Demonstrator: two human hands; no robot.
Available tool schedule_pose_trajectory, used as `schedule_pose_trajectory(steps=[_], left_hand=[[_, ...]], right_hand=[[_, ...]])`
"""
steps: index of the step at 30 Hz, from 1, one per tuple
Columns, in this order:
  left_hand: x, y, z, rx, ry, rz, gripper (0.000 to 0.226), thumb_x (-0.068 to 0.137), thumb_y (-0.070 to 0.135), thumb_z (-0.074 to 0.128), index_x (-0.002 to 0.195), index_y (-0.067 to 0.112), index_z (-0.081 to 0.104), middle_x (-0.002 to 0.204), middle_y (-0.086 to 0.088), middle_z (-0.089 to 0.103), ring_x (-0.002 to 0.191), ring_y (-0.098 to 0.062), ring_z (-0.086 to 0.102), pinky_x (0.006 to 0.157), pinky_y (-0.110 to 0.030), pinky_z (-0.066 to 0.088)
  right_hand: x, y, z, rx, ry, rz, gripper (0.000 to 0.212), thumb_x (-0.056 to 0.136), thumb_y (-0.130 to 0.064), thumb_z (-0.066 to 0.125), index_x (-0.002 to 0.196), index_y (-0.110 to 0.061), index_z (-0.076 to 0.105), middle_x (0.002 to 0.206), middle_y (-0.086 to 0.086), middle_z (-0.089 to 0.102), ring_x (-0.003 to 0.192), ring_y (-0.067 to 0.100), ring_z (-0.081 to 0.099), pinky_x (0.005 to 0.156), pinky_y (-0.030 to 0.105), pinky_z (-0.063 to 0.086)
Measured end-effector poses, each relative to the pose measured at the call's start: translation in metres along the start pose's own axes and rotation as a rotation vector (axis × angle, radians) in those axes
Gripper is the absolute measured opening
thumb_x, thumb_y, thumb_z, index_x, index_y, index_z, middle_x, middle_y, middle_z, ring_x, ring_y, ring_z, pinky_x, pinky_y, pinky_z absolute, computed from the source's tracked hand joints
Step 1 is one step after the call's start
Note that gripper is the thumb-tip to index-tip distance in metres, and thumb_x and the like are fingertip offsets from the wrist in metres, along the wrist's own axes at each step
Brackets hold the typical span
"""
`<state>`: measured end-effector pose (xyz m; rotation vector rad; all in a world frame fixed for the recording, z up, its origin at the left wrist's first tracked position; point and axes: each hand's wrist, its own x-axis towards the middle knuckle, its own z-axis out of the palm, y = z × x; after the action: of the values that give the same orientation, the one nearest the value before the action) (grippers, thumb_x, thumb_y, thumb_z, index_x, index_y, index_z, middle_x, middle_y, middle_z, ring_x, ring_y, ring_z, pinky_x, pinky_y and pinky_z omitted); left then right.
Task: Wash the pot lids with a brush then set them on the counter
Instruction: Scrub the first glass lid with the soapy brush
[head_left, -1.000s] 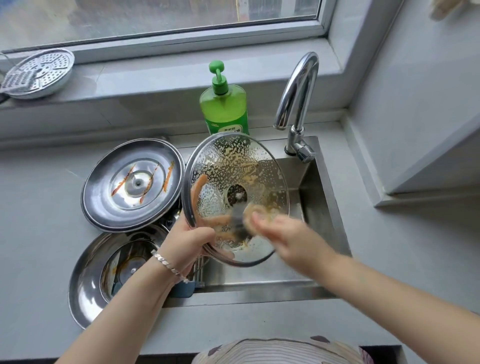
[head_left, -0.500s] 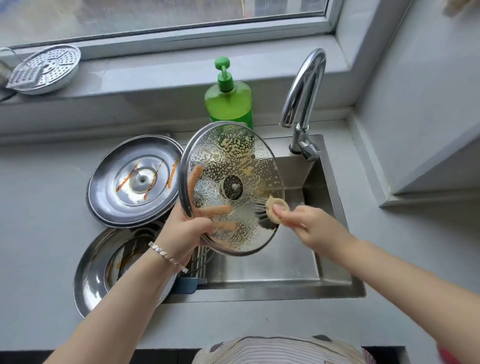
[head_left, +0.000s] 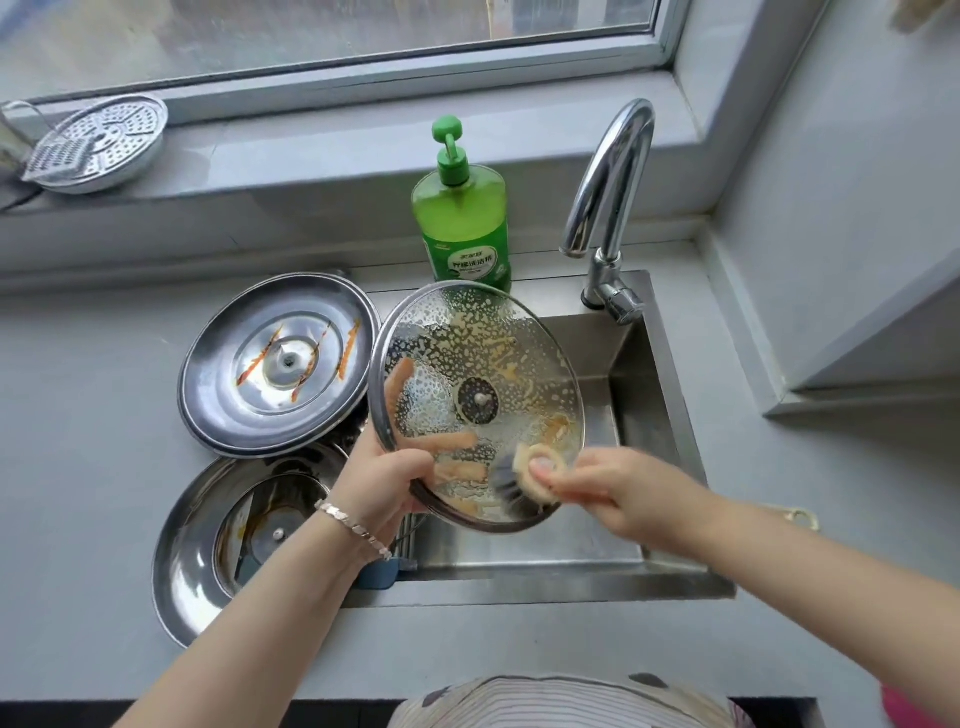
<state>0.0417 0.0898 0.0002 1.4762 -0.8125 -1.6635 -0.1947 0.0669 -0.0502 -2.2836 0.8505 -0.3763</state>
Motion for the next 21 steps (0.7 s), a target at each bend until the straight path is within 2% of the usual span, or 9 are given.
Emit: schedule_pose_trajectory(steps=[2,4,6,9,10,12,15,18,21], left_hand=[[-0.001,0.002,-0.002,-0.016,0.007,0.000,0.099,0.058,-0.019,0.040,0.127,0.052,0.037,0.099,-0.028,0.067,0.087,-0.051,0.063,0.081,-0.061,0.044],[-0.003,0.006,-0.003,-0.031,0.004,0.004,0.095,0.053,-0.013,0.041,0.119,0.054,0.041,0.098,-0.030,0.067,0.084,-0.048,0.065,0.077,-0.059,0.046],[-0.002,0.007,-0.001,-0.049,0.003,0.000,0.095,0.055,-0.016,0.041,0.120,0.053,0.041,0.097,-0.033,0.066,0.079,-0.046,0.066,0.070,-0.060,0.047],[0.001,0.004,0.002,-0.063,0.020,-0.010,0.095,0.067,-0.027,0.035,0.122,0.051,0.038,0.093,-0.032,0.067,0.073,-0.041,0.068,0.067,-0.060,0.047],[0.001,0.003,0.001,-0.069,0.021,-0.011,0.095,0.065,-0.025,0.037,0.121,0.052,0.039,0.093,-0.031,0.067,0.073,-0.040,0.068,0.066,-0.059,0.049],[-0.002,0.003,-0.001,-0.088,0.000,-0.018,0.094,0.055,-0.017,0.040,0.117,0.053,0.042,0.095,-0.031,0.067,0.076,-0.043,0.068,0.064,-0.056,0.052],[-0.006,0.000,0.000,-0.079,-0.041,-0.061,0.092,0.052,-0.013,0.039,0.117,0.053,0.043,0.098,-0.032,0.066,0.083,-0.048,0.065,0.061,-0.054,0.053],[-0.009,-0.008,0.011,-0.047,-0.121,-0.145,0.094,0.053,-0.011,0.039,0.122,0.053,0.037,0.099,-0.031,0.066,0.085,-0.051,0.064,0.061,-0.054,0.053],[-0.008,-0.009,0.012,-0.067,-0.125,-0.168,0.098,0.052,-0.011,0.038,0.128,0.050,0.031,0.100,-0.032,0.065,0.084,-0.051,0.064,0.065,-0.060,0.051]], right_hand=[[-0.007,0.000,0.005,0.030,-0.042,-0.026,0.038,0.085,-0.012,0.054,0.122,-0.016,0.062,0.068,-0.007,0.050,0.064,0.005,0.036,0.056,0.018,0.032],[-0.003,0.023,-0.008,-0.035,0.103,0.133,0.043,0.088,-0.010,0.054,0.129,-0.022,0.053,0.070,-0.011,0.047,0.067,0.003,0.038,0.059,0.017,0.030],[0.002,0.031,-0.014,-0.053,0.137,0.290,0.041,0.094,-0.016,0.051,0.133,-0.029,0.046,0.073,-0.001,0.049,0.068,0.015,0.045,0.062,0.024,0.032],[0.010,-0.006,0.000,0.070,0.042,0.150,0.035,0.095,-0.027,0.043,0.126,-0.028,0.058,0.072,-0.001,0.050,0.066,0.017,0.046,0.064,0.030,0.037],[0.009,-0.011,0.003,0.095,0.021,0.119,0.036,0.094,-0.028,0.042,0.125,-0.026,0.060,0.074,0.000,0.051,0.067,0.017,0.047,0.066,0.031,0.039],[0.011,0.007,-0.009,0.024,0.030,0.226,0.034,0.096,-0.025,0.044,0.127,-0.027,0.057,0.078,0.001,0.052,0.072,0.020,0.051,0.070,0.032,0.040],[0.020,0.040,-0.024,-0.123,0.162,0.420,0.039,0.097,-0.019,0.046,0.134,-0.030,0.049,0.082,0.009,0.049,0.078,0.027,0.051,0.069,0.031,0.034],[0.039,0.028,-0.017,-0.120,0.309,0.426,0.042,0.097,-0.018,0.044,0.138,-0.029,0.042,0.080,0.008,0.045,0.079,0.031,0.051,0.068,0.035,0.036],[0.039,0.027,-0.015,-0.110,0.328,0.476,0.044,0.097,-0.019,0.043,0.140,-0.029,0.040,0.082,0.008,0.045,0.083,0.032,0.052,0.065,0.032,0.032]])
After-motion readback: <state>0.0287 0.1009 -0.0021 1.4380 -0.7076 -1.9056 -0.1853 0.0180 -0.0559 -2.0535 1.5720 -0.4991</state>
